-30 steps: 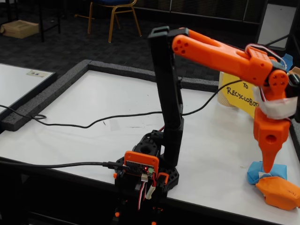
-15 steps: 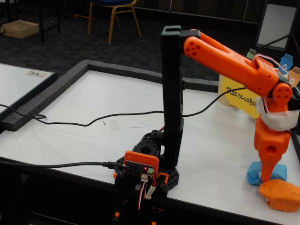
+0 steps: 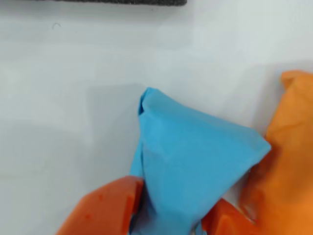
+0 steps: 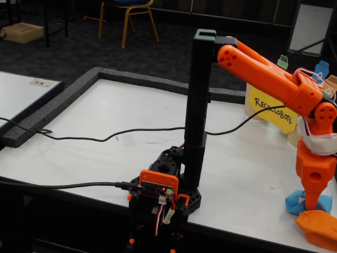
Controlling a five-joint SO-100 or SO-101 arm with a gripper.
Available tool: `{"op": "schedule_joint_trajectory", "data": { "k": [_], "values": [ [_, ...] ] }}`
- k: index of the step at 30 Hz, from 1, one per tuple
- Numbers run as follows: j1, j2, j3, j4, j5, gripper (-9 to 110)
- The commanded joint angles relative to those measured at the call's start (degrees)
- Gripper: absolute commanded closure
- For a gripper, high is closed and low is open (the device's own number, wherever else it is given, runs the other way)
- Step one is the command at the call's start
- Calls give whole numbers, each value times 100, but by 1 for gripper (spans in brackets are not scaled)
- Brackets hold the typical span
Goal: Sort rubbish by color.
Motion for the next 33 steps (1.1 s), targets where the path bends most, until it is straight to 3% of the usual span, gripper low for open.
{"op": "schedule_joint_trajectory", "data": {
  "k": [1,12,24,33],
  "values": [
    [-62,158,-712,53,-62,101],
    [-809,1266,-844,756,360,101],
    [-1740,2909,-1063,791,1749,101],
    [-1828,3867,-1292,800,2391,101]
  ]
}}
